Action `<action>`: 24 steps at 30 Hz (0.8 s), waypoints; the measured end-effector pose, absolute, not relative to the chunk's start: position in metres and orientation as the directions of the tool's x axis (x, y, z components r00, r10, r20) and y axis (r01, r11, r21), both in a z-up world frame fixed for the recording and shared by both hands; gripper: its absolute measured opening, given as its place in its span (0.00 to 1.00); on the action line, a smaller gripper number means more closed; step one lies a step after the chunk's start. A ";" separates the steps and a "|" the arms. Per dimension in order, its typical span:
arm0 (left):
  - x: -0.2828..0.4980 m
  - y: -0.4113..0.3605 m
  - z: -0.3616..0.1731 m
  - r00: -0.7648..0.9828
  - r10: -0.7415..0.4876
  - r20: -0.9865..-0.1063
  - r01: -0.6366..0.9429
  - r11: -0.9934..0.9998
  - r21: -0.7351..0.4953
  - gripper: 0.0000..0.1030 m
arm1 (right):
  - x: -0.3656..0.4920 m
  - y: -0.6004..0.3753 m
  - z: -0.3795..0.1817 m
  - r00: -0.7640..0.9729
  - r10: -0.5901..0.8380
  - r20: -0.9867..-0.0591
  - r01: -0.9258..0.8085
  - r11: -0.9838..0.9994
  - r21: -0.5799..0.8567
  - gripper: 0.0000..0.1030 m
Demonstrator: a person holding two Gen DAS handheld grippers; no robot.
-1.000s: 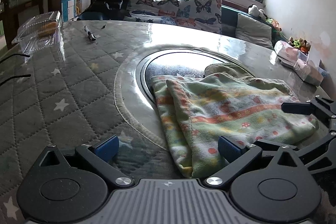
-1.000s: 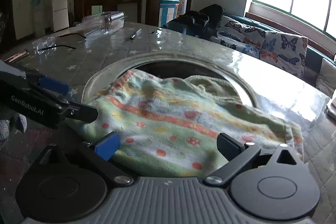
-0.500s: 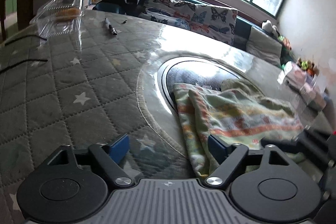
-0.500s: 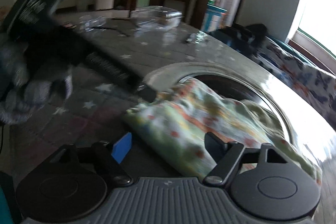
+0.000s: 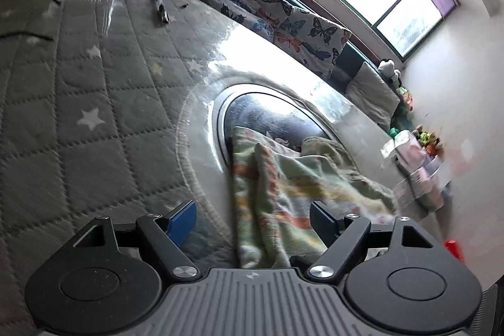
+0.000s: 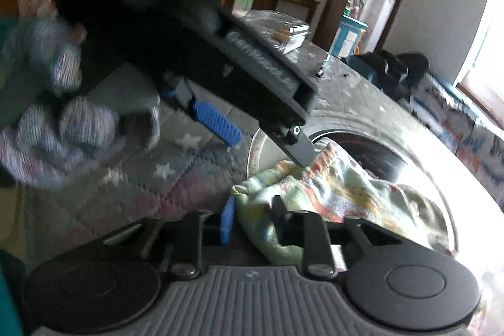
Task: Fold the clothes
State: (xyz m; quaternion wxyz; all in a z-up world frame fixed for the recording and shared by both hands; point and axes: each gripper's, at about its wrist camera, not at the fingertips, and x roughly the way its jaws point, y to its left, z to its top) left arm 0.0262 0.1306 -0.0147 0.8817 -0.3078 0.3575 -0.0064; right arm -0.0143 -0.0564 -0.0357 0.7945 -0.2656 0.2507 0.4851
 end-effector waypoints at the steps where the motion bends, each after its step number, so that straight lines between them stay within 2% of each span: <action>1: 0.028 0.130 -0.015 0.742 -0.242 -0.625 -0.211 0.801 -0.561 0.79 | -0.012 -0.059 -0.032 0.397 0.646 -0.652 -0.903 0.403 -0.151 0.15; 5: 0.035 0.128 -0.016 0.732 -0.280 -0.621 -0.222 0.764 -0.606 0.79 | 0.002 -0.077 -0.017 0.370 0.685 -0.627 -0.887 0.461 -0.019 0.13; 11: 0.049 0.124 -0.020 0.715 -0.332 -0.615 -0.252 0.697 -0.671 0.78 | 0.006 -0.093 -0.008 0.370 0.710 -0.599 -0.872 0.487 0.039 0.10; 13: 0.053 0.121 -0.021 0.708 -0.348 -0.615 -0.256 0.685 -0.683 0.74 | 0.008 -0.096 -0.006 0.370 0.717 -0.591 -0.870 0.491 0.051 0.10; 19: 0.061 0.117 -0.029 0.689 -0.364 -0.627 -0.279 0.664 -0.693 0.48 | 0.008 -0.099 -0.005 0.358 0.730 -0.582 -0.874 0.482 0.067 0.10; 21: 0.062 0.117 -0.032 0.681 -0.366 -0.635 -0.289 0.662 -0.692 0.30 | 0.008 -0.101 -0.007 0.352 0.730 -0.586 -0.877 0.475 0.065 0.10; 24: 0.064 0.117 -0.037 0.672 -0.366 -0.644 -0.295 0.665 -0.686 0.15 | 0.008 -0.104 -0.008 0.339 0.731 -0.592 -0.883 0.464 0.068 0.11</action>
